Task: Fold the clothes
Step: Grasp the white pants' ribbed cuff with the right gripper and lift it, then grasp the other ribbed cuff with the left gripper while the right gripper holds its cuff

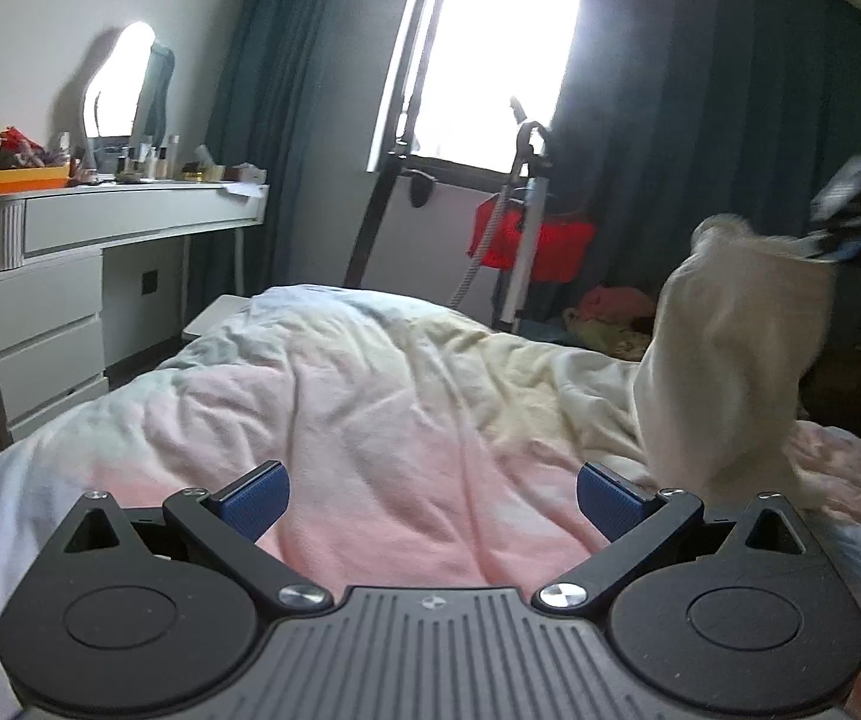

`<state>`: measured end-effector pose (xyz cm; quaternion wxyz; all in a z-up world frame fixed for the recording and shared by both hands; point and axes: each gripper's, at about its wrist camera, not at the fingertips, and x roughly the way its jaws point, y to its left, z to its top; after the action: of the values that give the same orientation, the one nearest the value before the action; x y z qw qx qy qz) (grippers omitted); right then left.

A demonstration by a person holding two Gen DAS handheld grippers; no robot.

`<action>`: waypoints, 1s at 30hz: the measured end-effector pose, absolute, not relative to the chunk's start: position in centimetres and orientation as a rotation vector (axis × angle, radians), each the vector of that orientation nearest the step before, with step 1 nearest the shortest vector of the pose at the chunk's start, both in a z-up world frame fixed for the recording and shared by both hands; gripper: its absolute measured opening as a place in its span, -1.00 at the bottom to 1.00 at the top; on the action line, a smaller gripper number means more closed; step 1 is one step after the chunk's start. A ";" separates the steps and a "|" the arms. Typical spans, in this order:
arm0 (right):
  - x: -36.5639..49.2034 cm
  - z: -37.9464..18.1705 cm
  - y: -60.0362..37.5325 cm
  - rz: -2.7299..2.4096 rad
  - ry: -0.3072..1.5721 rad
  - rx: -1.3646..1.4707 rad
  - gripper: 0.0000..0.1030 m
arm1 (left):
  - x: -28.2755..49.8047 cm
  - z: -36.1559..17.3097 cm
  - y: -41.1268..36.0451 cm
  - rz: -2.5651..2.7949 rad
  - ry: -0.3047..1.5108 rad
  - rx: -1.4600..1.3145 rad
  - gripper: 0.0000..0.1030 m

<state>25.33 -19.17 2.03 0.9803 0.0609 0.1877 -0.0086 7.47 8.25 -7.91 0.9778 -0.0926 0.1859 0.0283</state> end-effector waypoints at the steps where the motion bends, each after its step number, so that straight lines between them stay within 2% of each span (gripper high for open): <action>1: 22.6 2.3 -19.9 -0.004 0.351 0.127 -0.70 | 7.0 -7.7 8.0 0.044 0.379 -0.192 0.99; 6: 10.8 0.6 -23.9 0.042 0.304 0.243 -0.71 | 4.1 -6.7 5.9 -0.024 0.370 -0.182 0.99; 9: 7.0 -3.6 -25.8 0.038 0.376 0.325 -0.71 | 2.1 -6.3 4.0 -0.073 0.351 -0.143 0.99; 14: 5.6 -9.8 -27.9 0.104 0.564 0.510 -0.76 | -0.1 -6.8 0.4 -0.213 0.359 -0.106 0.99; 25: 4.0 -9.4 -29.3 0.115 0.534 0.533 -0.72 | -3.2 -10.4 -7.0 -0.442 0.375 0.190 0.99; 30: 4.3 -9.5 -29.6 0.071 0.533 0.522 -0.68 | -2.3 -12.1 -8.4 -0.412 0.363 0.294 0.99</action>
<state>4.28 -29.56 -9.53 0.9306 0.2550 0.2605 0.0345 -2.26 -8.39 -12.09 0.9518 0.1448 0.1788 -0.2027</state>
